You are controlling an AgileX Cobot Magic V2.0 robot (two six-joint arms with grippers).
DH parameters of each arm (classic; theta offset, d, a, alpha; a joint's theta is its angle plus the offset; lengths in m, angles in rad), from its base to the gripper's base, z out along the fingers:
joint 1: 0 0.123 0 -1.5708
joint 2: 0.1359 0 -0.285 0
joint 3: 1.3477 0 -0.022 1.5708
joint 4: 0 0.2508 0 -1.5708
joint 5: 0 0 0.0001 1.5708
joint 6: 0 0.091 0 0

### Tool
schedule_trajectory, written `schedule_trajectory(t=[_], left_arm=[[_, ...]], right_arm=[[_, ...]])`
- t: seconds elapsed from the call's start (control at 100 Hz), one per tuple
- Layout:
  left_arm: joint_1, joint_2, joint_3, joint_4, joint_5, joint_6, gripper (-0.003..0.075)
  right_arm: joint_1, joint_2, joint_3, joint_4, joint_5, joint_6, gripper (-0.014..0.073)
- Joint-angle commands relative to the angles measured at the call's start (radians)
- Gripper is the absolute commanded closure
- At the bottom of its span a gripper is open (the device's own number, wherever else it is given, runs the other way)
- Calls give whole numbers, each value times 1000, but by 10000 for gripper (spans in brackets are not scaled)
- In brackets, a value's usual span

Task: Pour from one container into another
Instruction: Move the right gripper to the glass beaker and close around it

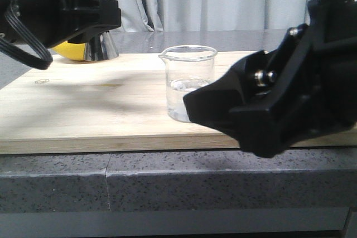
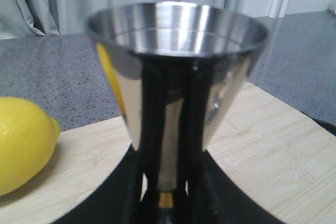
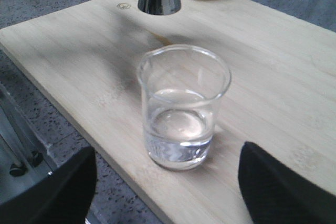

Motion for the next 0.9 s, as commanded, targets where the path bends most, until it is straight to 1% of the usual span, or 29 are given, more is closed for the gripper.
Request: schedule_trajectory(t=[0.0, 0.16, 0.37, 0.73, 0.89], left_arm=[[1, -36, -23, 3, -87, -3, 739], [1, -36, -23, 5, -87, -3, 739], [1, -36, -23, 5, -87, -3, 739], [1, -36, -23, 5, -87, -3, 739], [1, -36, -23, 5, -87, -3, 739]], right_arm=[[4, 4, -23, -15, -130, -12, 90], [4, 6, -23, -15, -179, -12, 90], [4, 11, -23, -15, -189, -8, 90], [4, 99, -23, -15, -306, 28, 90], [4, 138, -34, -15, -329, 41, 91]])
